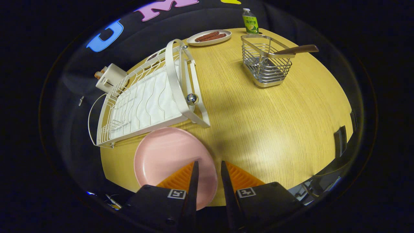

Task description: Take the plate from the dish rack, then take the spoon from the basket and place it into the plate.

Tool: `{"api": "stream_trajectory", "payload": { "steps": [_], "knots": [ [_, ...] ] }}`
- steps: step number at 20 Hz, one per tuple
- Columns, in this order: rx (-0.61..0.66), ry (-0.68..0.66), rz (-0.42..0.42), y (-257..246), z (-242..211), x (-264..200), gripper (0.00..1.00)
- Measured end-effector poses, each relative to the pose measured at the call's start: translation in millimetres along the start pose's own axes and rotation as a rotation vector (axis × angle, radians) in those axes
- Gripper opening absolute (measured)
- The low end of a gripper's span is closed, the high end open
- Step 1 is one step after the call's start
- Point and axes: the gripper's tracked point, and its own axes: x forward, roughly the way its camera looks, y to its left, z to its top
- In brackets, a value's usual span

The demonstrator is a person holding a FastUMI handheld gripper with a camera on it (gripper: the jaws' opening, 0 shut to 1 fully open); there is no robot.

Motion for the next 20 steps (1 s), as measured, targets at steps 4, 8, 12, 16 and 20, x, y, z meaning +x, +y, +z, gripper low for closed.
{"api": "stream_trajectory", "payload": {
  "steps": [4,8,12,16,20],
  "knots": [
    [-0.061,-0.027,-0.015,-1.9,4.6,-8.4,0.75],
    [-0.105,-0.097,-0.027,-8.0,21.0,-26.8,0.85],
    [-0.188,-0.174,-0.054,-17.9,40.5,-58.7,0.86],
    [-0.231,-0.32,-0.054,-25.7,94.2,-107.9,0.82],
    [-0.286,-0.449,-0.128,-65.8,154.2,-143.8,0.74]
  ]
}}
